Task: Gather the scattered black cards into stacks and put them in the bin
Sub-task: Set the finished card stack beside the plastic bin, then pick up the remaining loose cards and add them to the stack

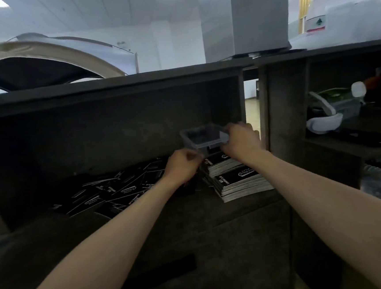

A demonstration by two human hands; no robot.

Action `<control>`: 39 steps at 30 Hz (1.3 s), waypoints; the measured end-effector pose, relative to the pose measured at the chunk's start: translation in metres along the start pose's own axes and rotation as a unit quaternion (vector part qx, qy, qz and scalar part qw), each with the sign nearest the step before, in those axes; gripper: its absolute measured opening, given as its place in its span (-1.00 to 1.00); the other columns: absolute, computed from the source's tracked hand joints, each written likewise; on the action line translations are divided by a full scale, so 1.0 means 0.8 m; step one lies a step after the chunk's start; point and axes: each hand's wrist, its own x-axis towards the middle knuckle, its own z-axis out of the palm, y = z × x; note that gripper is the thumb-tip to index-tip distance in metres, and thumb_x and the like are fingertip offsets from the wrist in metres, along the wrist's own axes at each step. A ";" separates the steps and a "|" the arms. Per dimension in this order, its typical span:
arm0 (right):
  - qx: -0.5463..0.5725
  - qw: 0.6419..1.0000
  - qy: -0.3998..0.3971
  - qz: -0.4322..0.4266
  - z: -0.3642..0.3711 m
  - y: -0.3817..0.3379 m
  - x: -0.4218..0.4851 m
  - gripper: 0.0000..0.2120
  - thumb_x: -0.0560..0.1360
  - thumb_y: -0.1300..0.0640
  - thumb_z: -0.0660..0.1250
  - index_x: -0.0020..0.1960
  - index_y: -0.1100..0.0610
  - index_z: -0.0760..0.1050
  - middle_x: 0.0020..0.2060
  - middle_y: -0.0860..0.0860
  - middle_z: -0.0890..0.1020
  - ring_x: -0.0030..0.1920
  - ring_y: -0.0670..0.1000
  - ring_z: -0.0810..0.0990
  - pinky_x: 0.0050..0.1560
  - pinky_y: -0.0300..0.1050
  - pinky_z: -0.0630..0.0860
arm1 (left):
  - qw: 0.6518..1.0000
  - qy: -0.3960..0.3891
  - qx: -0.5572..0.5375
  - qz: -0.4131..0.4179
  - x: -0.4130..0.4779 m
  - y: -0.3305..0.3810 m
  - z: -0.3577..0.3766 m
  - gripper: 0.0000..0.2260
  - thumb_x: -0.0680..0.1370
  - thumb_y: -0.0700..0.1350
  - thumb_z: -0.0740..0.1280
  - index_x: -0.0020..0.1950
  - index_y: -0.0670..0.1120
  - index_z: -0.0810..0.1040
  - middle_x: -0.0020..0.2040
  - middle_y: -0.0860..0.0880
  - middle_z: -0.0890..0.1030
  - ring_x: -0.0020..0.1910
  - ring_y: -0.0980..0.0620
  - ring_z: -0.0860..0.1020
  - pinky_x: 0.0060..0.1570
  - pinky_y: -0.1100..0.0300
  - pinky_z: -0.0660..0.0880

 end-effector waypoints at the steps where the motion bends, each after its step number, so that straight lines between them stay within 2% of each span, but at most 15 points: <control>1: 0.029 0.999 0.014 -0.030 0.002 -0.014 -0.003 -0.64 0.42 0.07 0.41 0.21 0.03 0.54 0.11 0.09 0.60 0.16 0.14 0.54 0.08 -0.03 0.51 | 0.999 0.020 0.022 0.020 -0.003 -0.011 -0.018 -0.80 0.55 0.05 0.43 0.11 0.00 0.66 -0.01 0.04 0.69 0.01 0.06 0.64 0.05 0.14 0.57; 3: 0.085 0.993 -0.006 -0.086 0.011 -0.045 -0.008 -0.75 0.44 0.06 0.40 0.12 0.00 0.61 0.05 0.03 0.67 0.10 0.09 0.61 0.02 -0.09 0.53 | 0.993 0.033 0.104 0.039 -0.009 -0.044 -0.064 -0.83 0.53 0.07 0.44 0.06 0.04 0.64 -0.09 0.11 0.66 -0.03 0.08 0.64 0.00 0.15 0.57; 5: 0.097 0.982 -0.063 -0.151 0.030 -0.078 -0.011 -0.77 0.44 0.03 0.40 0.09 -0.03 0.63 0.03 0.00 0.68 0.08 0.06 0.62 0.05 -0.08 0.55 | 0.980 -0.003 0.197 0.016 -0.020 -0.083 -0.118 -0.74 0.51 0.15 0.45 0.11 0.05 0.63 -0.04 0.11 0.66 0.02 0.07 0.63 0.02 0.16 0.56; 8: 0.084 0.962 -0.163 -0.204 0.076 -0.130 -0.006 -0.66 0.46 -0.06 0.40 0.20 -0.03 0.56 0.17 0.01 0.59 0.18 0.05 0.56 0.13 -0.08 0.51 | 0.942 -0.101 0.319 -0.025 -0.045 -0.145 -0.189 -0.34 0.41 0.43 0.35 0.40 0.10 0.46 0.37 -0.02 0.51 0.39 -0.04 0.45 0.36 0.08 0.41; 10: 0.061 0.955 -0.225 -0.181 0.117 -0.162 0.003 -0.47 0.48 -0.19 0.34 0.38 -0.01 0.42 0.37 0.09 0.42 0.34 0.12 0.42 0.30 -0.03 0.40 | 0.921 -0.150 0.350 -0.084 -0.065 -0.182 -0.222 -0.05 0.27 0.62 0.21 0.58 0.23 0.16 0.62 -0.04 0.15 0.60 -0.10 0.09 0.56 -0.05 0.12; 12: 0.005 0.957 -0.264 -0.121 0.155 -0.183 0.012 -0.28 0.49 -0.36 0.19 0.53 -0.04 0.19 0.52 0.14 0.15 0.50 0.22 0.15 0.45 0.17 0.19 | 0.921 -0.169 0.331 -0.118 -0.078 -0.211 -0.238 0.06 0.17 0.70 0.11 0.59 0.33 -0.05 0.66 -0.01 -0.10 0.63 -0.08 -0.15 0.59 -0.12 -0.07; 15: -0.037 0.958 -0.284 -0.020 0.204 -0.191 0.025 -0.14 0.42 -0.52 -0.04 0.58 -0.10 -0.08 0.57 0.13 -0.15 0.54 0.29 -0.16 0.41 0.40 -0.12 | 0.926 -0.156 0.321 -0.124 -0.072 -0.235 -0.235 0.09 0.13 0.73 0.04 0.58 0.35 -0.16 0.66 -0.03 -0.19 0.61 -0.07 -0.28 0.57 -0.12 -0.20; 18: -0.049 0.954 -0.296 -0.013 0.234 -0.202 0.037 -0.07 0.33 -0.61 -0.15 0.57 -0.15 -0.12 0.57 0.14 -0.15 0.53 0.31 -0.20 0.37 0.46 -0.21 | 0.921 -0.154 0.333 -0.132 -0.042 -0.239 -0.223 0.15 0.10 0.75 0.01 0.59 0.31 -0.22 0.65 -0.05 -0.24 0.60 -0.08 -0.32 0.53 -0.16 -0.23; 22: -0.039 0.964 -0.260 -0.042 0.253 -0.212 0.056 -0.11 0.32 -0.60 -0.06 0.53 -0.17 0.10 0.54 0.18 0.05 0.52 0.28 0.01 0.41 0.39 -0.09 | 0.922 -0.162 0.340 -0.089 -0.005 -0.246 -0.221 0.07 0.17 0.70 0.10 0.59 0.30 -0.06 0.66 0.00 0.00 0.63 -0.08 -0.07 0.54 -0.15 -0.08; 26: -0.037 0.975 -0.209 -0.062 0.252 -0.211 0.060 -0.29 0.40 -0.50 0.08 0.38 -0.10 0.35 0.41 0.21 0.30 0.42 0.24 0.25 0.38 0.27 0.15 | 0.950 -0.149 0.273 -0.038 0.014 -0.258 -0.226 -0.09 0.09 0.66 0.31 0.40 0.40 0.29 0.36 0.11 0.32 0.41 0.11 0.23 0.43 0.11 0.25; 29: -0.010 0.982 -0.155 -0.105 0.237 -0.213 0.066 -0.54 0.48 -0.26 0.25 0.28 -0.06 0.47 0.33 0.14 0.38 0.35 0.18 0.34 0.33 0.14 0.29 | 0.975 -0.101 0.195 -0.029 0.027 -0.263 -0.238 -0.29 0.16 0.65 0.30 0.22 0.38 0.47 0.23 0.16 0.43 0.26 0.19 0.43 0.28 0.23 0.40; 31: 0.056 0.965 -0.179 -0.181 0.230 -0.217 0.067 -0.51 0.48 0.00 0.33 0.39 -0.08 0.39 0.46 0.09 0.27 0.44 0.15 0.26 0.41 0.07 0.27 | 0.980 -0.028 0.195 -0.009 0.035 -0.274 -0.242 -0.37 0.37 0.58 0.17 0.28 0.27 0.51 0.29 0.09 0.49 0.32 0.12 0.45 0.37 0.13 0.39; 33: 0.115 0.928 -0.268 -0.232 0.227 -0.227 0.059 -0.41 0.45 0.18 0.32 0.45 -0.08 0.35 0.54 -0.01 0.18 0.51 0.04 0.17 0.49 -0.10 0.15 | 0.960 -0.040 0.275 -0.026 0.034 -0.284 -0.242 -0.41 0.55 0.43 0.07 0.48 0.18 0.39 0.52 0.00 0.35 0.54 -0.04 0.24 0.54 0.00 0.17; 35: 0.120 0.907 -0.331 -0.232 0.227 -0.236 0.052 -0.45 0.45 0.18 0.31 0.42 -0.10 0.40 0.50 -0.06 0.28 0.48 -0.03 0.25 0.42 -0.27 0.18 | 0.942 -0.095 0.314 -0.067 0.030 -0.290 -0.237 -0.45 0.62 0.35 0.03 0.56 0.19 0.25 0.61 0.02 0.19 0.61 -0.02 0.09 0.58 -0.05 0.02; 39: 0.036 0.922 -0.308 -0.230 0.207 -0.229 0.062 -0.57 0.42 -0.02 0.40 0.29 -0.11 0.52 0.32 -0.04 0.50 0.25 -0.03 0.48 0.16 -0.28 0.38 | 0.968 -0.103 0.229 -0.013 0.023 -0.277 -0.240 -0.64 0.68 0.15 0.16 0.43 0.09 0.49 0.42 0.05 0.50 0.44 0.04 0.40 0.48 0.12 0.26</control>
